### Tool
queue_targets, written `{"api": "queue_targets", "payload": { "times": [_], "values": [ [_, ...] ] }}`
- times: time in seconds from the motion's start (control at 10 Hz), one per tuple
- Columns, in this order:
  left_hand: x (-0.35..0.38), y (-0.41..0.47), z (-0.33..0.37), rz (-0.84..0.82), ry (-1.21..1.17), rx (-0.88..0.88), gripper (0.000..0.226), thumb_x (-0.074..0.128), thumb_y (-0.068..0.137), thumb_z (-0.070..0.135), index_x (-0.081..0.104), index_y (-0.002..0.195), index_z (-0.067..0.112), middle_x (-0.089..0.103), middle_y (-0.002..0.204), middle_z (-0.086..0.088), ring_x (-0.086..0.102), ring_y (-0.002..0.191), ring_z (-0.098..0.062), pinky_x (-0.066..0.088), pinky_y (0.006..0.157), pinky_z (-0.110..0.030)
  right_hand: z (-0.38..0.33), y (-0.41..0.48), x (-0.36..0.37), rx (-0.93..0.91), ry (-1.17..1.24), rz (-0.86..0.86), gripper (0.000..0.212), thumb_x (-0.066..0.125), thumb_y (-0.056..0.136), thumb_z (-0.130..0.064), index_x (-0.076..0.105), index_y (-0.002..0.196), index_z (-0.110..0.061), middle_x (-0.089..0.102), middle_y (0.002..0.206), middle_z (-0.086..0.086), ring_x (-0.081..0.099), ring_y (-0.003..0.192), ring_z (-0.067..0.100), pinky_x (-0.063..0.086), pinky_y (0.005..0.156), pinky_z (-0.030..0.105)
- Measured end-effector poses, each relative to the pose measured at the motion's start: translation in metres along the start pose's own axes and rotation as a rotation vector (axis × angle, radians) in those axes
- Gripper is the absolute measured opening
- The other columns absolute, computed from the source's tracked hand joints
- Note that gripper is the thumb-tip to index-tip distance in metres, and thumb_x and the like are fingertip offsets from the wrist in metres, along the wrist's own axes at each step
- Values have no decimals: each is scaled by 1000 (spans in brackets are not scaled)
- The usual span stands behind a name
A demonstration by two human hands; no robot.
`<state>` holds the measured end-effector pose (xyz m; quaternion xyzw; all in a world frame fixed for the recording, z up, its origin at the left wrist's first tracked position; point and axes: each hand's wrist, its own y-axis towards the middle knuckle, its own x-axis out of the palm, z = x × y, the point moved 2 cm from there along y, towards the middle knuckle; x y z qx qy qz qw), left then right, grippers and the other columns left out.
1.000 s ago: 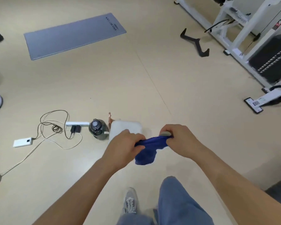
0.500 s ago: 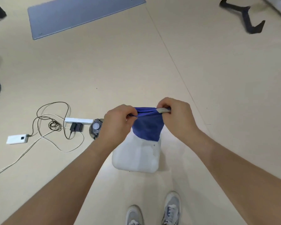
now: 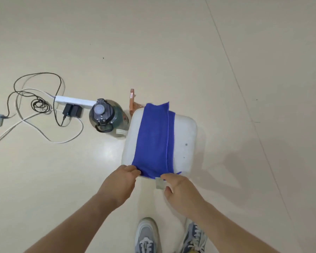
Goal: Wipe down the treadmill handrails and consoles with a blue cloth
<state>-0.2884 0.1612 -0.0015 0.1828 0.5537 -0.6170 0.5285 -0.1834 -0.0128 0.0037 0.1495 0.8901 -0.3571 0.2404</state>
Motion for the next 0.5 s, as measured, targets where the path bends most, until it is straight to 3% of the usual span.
{"api": "queue_targets", "payload": {
  "times": [0.1, 0.2, 0.3, 0.4, 0.5],
  "values": [
    [16, -7, -3, -87, 84, -44, 42, 64, 75, 2, 68, 111, 24, 64, 110, 6, 59, 102, -18, 54, 68, -28, 4, -2, 24, 45, -129, -159, 56, 42, 93, -13, 35, 147, -22, 39, 150, -1, 33, 139, 14, 29, 110, 22],
    [19, -4, 5, -67, 72, 11, 69, 70, 64, 1, 58, 130, 20, 50, 139, -5, 53, 119, -24, 55, 69, -30, -3, 1, 32, 35, -237, -227, 64, 40, 94, -14, 18, 153, -23, 7, 162, -4, 2, 149, 11, 19, 118, 28],
    [25, 2, 10, -222, 113, -29, 76, 49, 87, 7, 13, 153, 19, 6, 161, -3, 17, 144, -23, 45, 97, -36, -5, 10, 34, 109, -281, -295, 70, 42, 95, -18, 8, 155, -22, -4, 163, -5, -5, 149, 11, 20, 118, 32],
    [28, -5, 7, -249, -29, -97, 73, 45, 87, 5, 16, 152, 21, 12, 160, 2, 23, 141, -21, 44, 100, -34, -7, 9, 33, 197, -212, -386, 70, 43, 95, -20, 7, 155, -19, 1, 162, -2, 0, 149, 15, 17, 117, 33],
    [10, -27, 4, -60, -347, -262, 68, 43, 85, -2, 35, 147, 24, 31, 154, 9, 35, 136, -16, 34, 104, -22, -10, -7, 23, 266, -53, -303, 67, 44, 94, -19, 14, 154, -21, 16, 160, -3, 18, 146, 16, 24, 114, 30]
  ]
}}
